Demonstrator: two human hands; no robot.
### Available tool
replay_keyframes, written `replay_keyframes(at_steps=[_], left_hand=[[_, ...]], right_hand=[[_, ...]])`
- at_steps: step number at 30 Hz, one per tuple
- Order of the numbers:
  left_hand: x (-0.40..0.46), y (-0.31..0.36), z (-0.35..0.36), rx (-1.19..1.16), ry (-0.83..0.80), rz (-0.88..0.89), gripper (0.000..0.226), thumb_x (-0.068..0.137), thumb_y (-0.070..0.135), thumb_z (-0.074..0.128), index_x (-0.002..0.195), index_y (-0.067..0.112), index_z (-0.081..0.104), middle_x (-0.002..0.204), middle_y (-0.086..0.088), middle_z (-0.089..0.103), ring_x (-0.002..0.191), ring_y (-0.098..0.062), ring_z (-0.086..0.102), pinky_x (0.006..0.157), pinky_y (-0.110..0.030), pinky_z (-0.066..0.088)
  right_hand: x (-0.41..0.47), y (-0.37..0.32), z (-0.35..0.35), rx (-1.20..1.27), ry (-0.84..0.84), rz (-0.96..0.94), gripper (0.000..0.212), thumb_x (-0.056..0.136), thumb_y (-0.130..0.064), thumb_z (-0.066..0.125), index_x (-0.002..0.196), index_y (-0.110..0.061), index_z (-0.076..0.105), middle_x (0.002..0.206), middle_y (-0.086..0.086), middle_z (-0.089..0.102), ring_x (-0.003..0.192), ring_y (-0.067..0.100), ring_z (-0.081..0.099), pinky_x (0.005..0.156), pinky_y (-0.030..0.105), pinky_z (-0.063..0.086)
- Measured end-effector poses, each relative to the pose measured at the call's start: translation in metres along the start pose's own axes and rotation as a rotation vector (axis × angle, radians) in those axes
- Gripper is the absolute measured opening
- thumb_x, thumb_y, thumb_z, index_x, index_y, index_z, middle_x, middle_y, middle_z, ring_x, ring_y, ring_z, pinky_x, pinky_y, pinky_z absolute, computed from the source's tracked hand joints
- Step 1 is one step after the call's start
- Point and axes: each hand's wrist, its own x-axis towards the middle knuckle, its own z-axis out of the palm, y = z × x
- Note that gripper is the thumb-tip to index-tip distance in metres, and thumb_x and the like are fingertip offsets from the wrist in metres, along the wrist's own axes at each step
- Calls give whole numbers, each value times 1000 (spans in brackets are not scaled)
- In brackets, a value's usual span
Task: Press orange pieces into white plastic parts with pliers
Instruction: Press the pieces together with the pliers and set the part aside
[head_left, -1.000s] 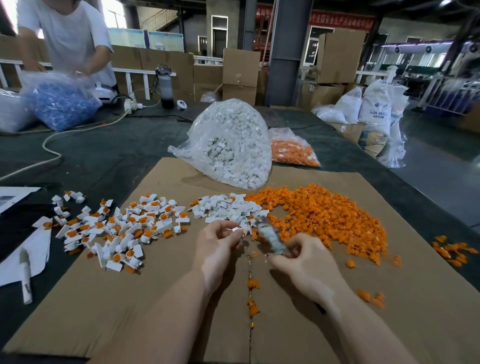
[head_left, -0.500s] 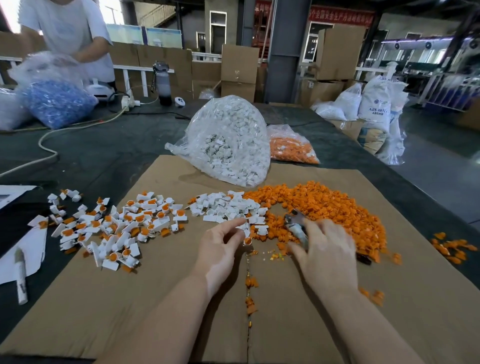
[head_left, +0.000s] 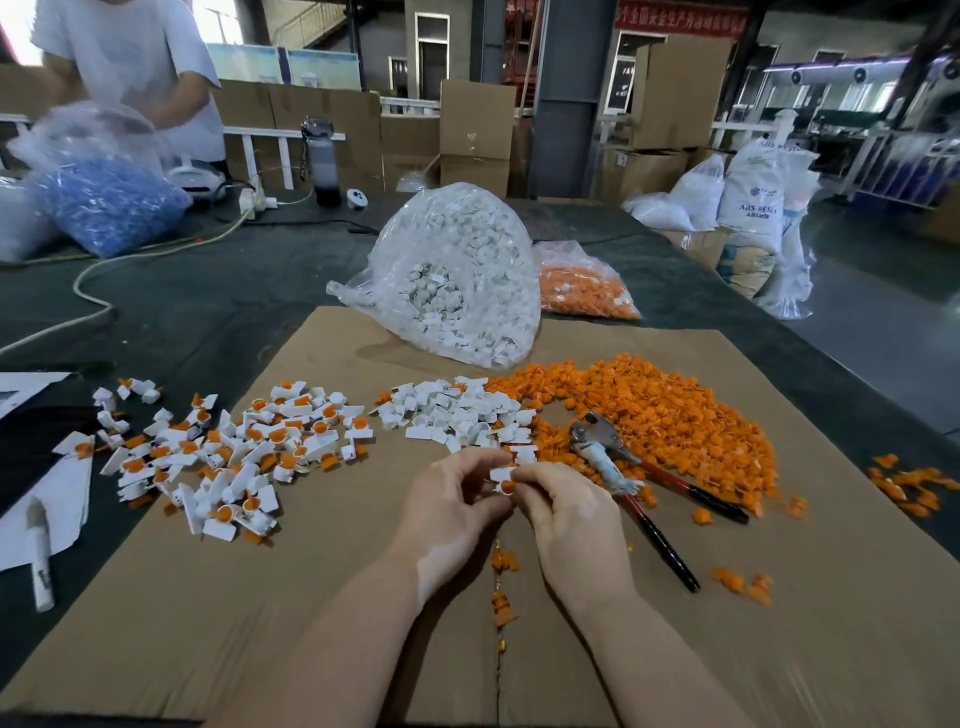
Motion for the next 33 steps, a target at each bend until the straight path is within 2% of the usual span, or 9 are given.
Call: replay_keyframes(at_steps=[3, 6, 10, 14, 18, 22, 26, 29, 33], left_hand=[[-1, 1, 0, 5, 18, 4, 31, 79, 6, 71, 106, 21, 65, 78, 7, 58, 74, -9, 54, 64, -6, 40], [-2, 3, -2, 33, 8, 21, 30, 80, 7, 70, 102, 27, 64, 85, 7, 62, 80, -10, 57, 67, -6, 42], [-2, 4, -1, 67, -7, 44, 31, 80, 8, 70, 94, 34, 61, 91, 13, 63, 87, -5, 58, 71, -2, 40], [-1, 1, 2, 100, -24, 47, 29, 80, 13, 71, 102, 31, 63, 94, 4, 65, 88, -11, 59, 75, -15, 46], [-1, -1, 2, 116, -1, 45, 31, 84, 15, 68, 107, 34, 60, 97, 5, 62, 87, -7, 56, 75, -12, 42], [2, -2, 1, 174, 117, 32, 21, 88, 16, 62, 99, 33, 62, 99, 9, 55, 93, -6, 51, 73, -9, 35], [7, -8, -8, 262, 272, -58, 24, 91, 12, 57, 112, 21, 65, 104, 6, 49, 96, -6, 43, 80, -12, 28], [12, -14, -25, 340, 355, -132, 27, 92, 8, 54, 116, 15, 64, 116, -3, 53, 95, -8, 43, 85, -16, 30], [16, -20, -45, 472, 404, -185, 31, 91, 5, 54, 120, 13, 63, 122, -7, 51, 108, -19, 51, 93, -23, 37]], right_hand=[[-1, 1, -2, 34, 35, 56, 18, 85, 0, 62, 97, -10, 71, 91, -1, 69, 87, 14, 63, 77, 28, 52], [-2, -1, -4, 45, 35, 14, 20, 82, 4, 64, 95, -9, 71, 89, -1, 67, 87, 14, 62, 76, 29, 53], [-2, -2, -5, 15, -14, -29, 12, 81, -5, 69, 92, -10, 72, 87, -1, 66, 86, 14, 60, 76, 26, 50], [-1, 0, -4, -1, -32, 7, 3, 84, -7, 67, 83, -8, 69, 82, 0, 63, 84, 15, 57, 72, 23, 45], [0, 0, -3, 7, -12, 30, 7, 86, -12, 65, 89, -10, 71, 85, -2, 63, 86, 12, 57, 73, 21, 45], [0, 1, -5, 0, 41, 50, 10, 87, -12, 64, 94, -13, 70, 88, -5, 62, 86, 9, 56, 74, 18, 44], [1, 1, -4, -26, 64, 81, 11, 87, -8, 62, 93, -12, 70, 88, -4, 62, 87, 10, 56, 76, 16, 42], [1, 1, -3, -29, 70, 93, 11, 87, -5, 61, 91, -10, 70, 87, -3, 63, 87, 11, 56, 77, 15, 41], [2, 2, -2, -59, 64, 112, 11, 87, -5, 60, 92, -9, 70, 89, -2, 63, 90, 12, 56, 79, 17, 42]])
